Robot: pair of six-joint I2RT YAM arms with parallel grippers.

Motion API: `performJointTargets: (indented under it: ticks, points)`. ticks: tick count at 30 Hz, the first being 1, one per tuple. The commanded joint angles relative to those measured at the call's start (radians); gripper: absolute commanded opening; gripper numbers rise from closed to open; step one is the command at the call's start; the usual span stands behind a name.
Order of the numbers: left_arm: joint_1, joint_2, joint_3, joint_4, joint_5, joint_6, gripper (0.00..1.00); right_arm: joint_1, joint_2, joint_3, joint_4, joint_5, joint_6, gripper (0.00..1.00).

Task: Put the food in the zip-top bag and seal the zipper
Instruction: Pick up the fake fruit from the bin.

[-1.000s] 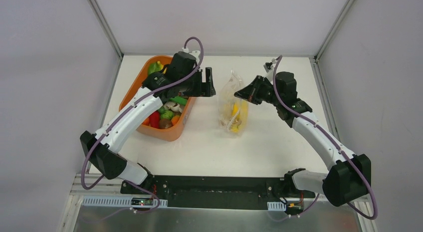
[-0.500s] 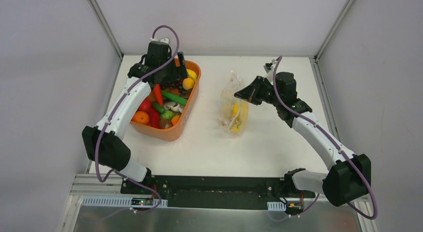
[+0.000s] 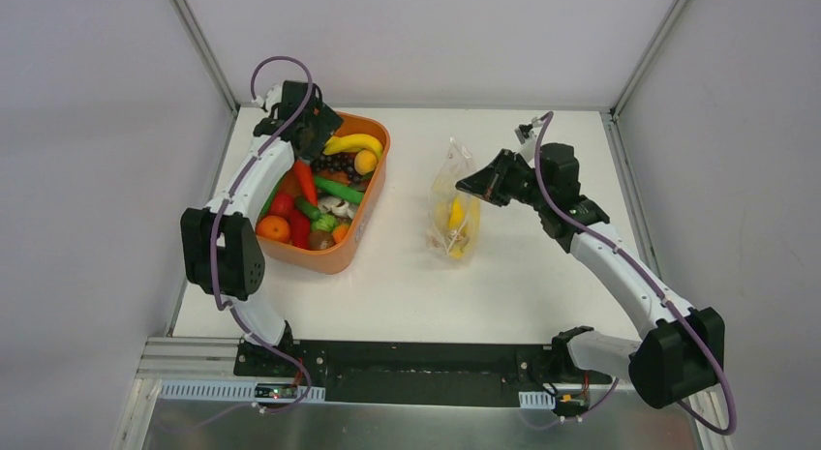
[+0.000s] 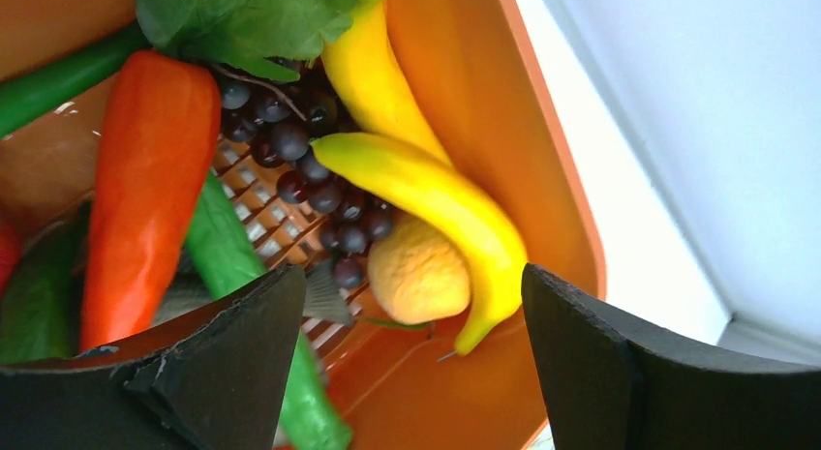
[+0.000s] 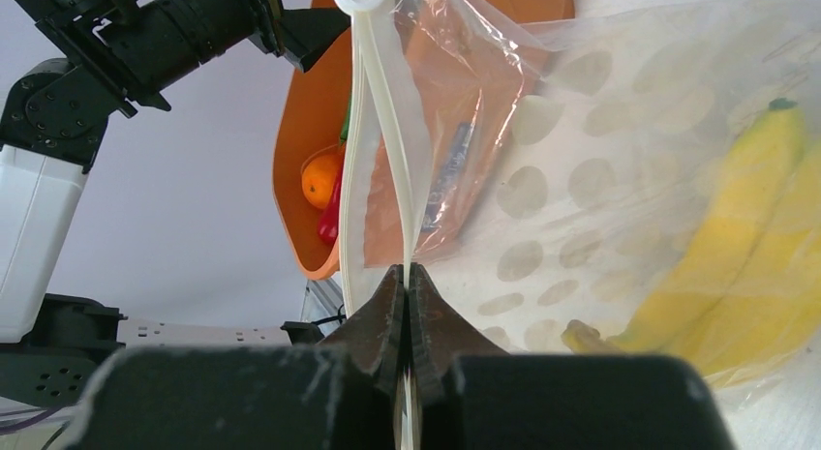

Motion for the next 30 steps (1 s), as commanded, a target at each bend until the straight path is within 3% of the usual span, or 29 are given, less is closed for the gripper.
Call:
performJointTargets:
  ticks: [1,5,9,23,26,30]
  points:
    - [0.01,0.055,0.016,0.063,-0.071,-0.203,0.83,-0.001,-0.03,-0.01,0.055,-0.001,0.034,0.0]
    - [0.017,0.093,-0.016,0.082,-0.068,-0.373,0.8,-0.002,-0.03,-0.01,0.057,-0.006,0.04,0.0]
    - [0.018,0.11,-0.047,0.126,-0.071,-0.444,0.77,-0.001,-0.036,-0.013,0.056,-0.002,0.037,0.0]
    - [0.018,0.196,-0.033,0.13,-0.104,-0.514,0.69,-0.001,-0.02,-0.016,0.065,-0.002,0.04,0.0]
    - [0.018,0.217,-0.036,0.153,-0.085,-0.516,0.64,-0.001,-0.022,-0.018,0.066,0.001,0.039,0.0]
    - [0.018,0.23,-0.043,0.174,-0.071,-0.503,0.48,-0.001,-0.02,-0.021,0.068,0.002,0.04,0.0]
